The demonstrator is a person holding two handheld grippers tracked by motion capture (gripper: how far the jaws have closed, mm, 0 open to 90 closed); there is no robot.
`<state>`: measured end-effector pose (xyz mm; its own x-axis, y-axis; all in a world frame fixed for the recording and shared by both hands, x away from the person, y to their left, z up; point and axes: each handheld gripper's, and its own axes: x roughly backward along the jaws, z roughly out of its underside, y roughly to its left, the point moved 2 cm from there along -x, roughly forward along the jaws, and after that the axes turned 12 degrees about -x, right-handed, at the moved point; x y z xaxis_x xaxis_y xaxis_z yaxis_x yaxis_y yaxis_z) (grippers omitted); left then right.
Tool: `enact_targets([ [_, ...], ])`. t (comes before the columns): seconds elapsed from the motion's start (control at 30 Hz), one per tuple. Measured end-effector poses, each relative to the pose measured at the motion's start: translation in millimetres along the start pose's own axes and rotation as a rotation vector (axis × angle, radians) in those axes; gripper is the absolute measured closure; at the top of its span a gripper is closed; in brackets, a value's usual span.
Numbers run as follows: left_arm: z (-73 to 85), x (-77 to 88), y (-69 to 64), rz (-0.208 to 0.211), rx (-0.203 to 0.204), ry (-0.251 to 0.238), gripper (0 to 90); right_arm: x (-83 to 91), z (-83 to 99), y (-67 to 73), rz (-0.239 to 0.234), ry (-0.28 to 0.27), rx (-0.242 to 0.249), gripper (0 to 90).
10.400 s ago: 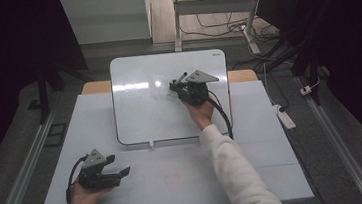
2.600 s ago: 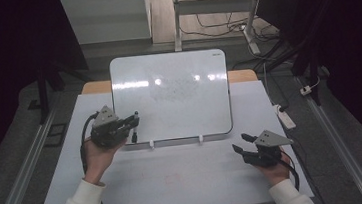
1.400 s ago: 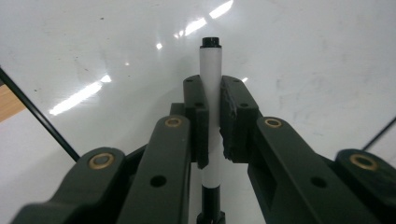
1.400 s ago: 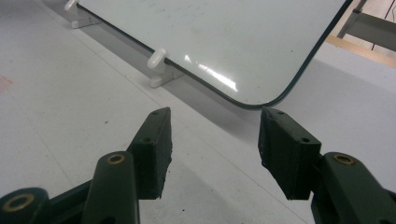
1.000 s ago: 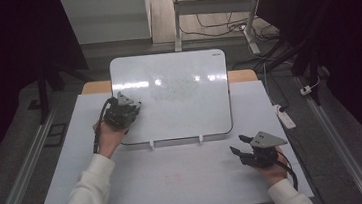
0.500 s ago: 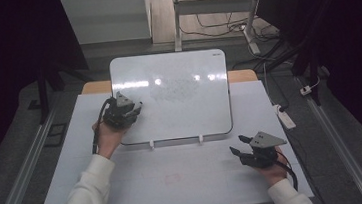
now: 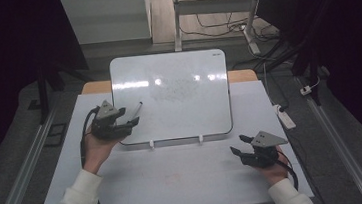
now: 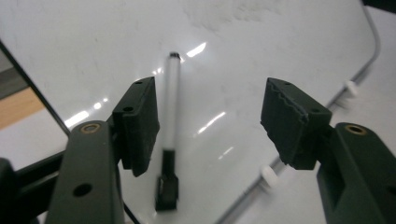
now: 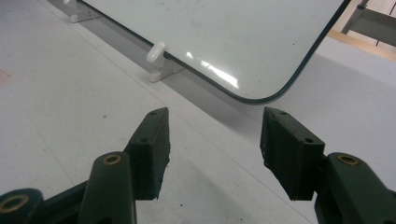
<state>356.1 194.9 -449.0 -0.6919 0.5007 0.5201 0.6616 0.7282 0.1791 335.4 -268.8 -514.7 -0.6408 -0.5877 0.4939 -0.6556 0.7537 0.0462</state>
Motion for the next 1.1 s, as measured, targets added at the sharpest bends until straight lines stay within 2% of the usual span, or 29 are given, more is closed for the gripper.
enact_targets([
  [0.2, 25.4, 21.3, -10.9, 0.049, 0.03, -0.002, 32.6, 3.2, 1.1, -3.1, -0.001, 0.001, -0.001, 40.7],
  [0.47, 66.7, 43.6, -24.3, 0.052, 0.065, 0.026, 31.1, 10.7, 8.1, -11.2, 0.01, 0.004, -0.018, 40.1],
  [0.63, 91.8, 51.7, -31.5, 0.06, 0.094, 0.054, 30.6, 16.1, 11.8, -16.2, 0.022, 0.003, -0.033, 40.2],
  [0.8, 112.5, 50.9, -39.4, 0.083, 0.125, 0.077, 30.2, 15.4, 13.2, -16.6, 0.016, 0.009, -0.026, 40.1],
  [0.9, 118.8, 47.4, -43.7, 0.099, 0.127, 0.103, 29.9, 13.9, 13.3, -15.2, 0.012, 0.014, -0.012, 40.1],
  [1.1, 116.8, 45.4, -46.7, 0.107, 0.117, 0.1, 29.7, 12.9, 12.5, -12.9, 0.011, 0.01, 0.004, 40.2],
])
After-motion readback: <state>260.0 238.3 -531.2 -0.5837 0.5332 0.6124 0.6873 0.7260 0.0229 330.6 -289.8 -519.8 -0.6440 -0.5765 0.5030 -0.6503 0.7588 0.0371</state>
